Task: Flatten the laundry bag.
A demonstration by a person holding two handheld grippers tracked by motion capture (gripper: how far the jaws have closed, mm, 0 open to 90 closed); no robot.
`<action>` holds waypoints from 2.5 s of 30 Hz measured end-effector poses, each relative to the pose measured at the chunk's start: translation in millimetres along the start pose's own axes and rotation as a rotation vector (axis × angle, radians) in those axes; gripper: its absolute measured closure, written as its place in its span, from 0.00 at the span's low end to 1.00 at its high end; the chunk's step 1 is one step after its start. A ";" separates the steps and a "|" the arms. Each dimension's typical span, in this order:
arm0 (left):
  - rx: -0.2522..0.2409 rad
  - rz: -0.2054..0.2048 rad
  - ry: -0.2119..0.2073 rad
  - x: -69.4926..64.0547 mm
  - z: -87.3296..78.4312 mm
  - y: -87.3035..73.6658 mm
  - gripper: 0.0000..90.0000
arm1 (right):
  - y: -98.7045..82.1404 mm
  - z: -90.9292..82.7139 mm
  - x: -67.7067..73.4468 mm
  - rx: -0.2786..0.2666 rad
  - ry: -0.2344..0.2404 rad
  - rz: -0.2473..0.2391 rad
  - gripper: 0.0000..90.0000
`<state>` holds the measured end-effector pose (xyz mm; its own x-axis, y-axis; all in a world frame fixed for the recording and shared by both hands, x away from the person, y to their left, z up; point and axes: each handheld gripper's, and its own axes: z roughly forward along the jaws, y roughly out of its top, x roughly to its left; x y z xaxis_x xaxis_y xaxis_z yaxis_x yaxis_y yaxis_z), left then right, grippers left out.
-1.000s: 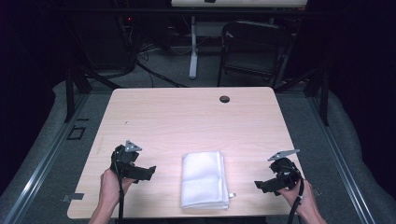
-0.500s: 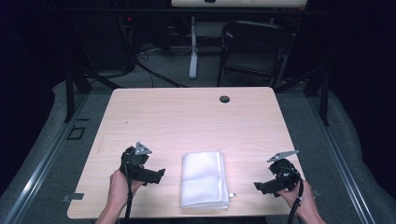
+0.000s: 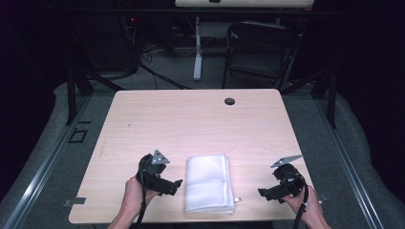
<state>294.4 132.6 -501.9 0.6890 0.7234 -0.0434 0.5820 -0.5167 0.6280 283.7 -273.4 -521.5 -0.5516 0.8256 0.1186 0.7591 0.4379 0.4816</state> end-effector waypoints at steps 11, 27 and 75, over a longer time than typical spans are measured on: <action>0.019 0.061 -0.119 -23.4 11.1 2.6 0.02 | -0.2 2.3 -1.0 0.000 0.009 0.003 0.05; 0.075 0.178 -0.214 -57.0 34.4 9.8 0.09 | -0.4 5.7 -0.2 0.010 0.009 0.010 0.07; 0.178 0.394 -0.186 -89.8 73.5 12.2 0.81 | 5.8 11.1 21.3 0.050 0.062 -0.071 0.23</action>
<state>271.4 27.7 -547.4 0.9284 0.3708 0.0232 0.3145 -0.8175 0.4824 280.3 -249.3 -525.8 -0.6238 0.7689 0.1400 0.7326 0.5130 0.4474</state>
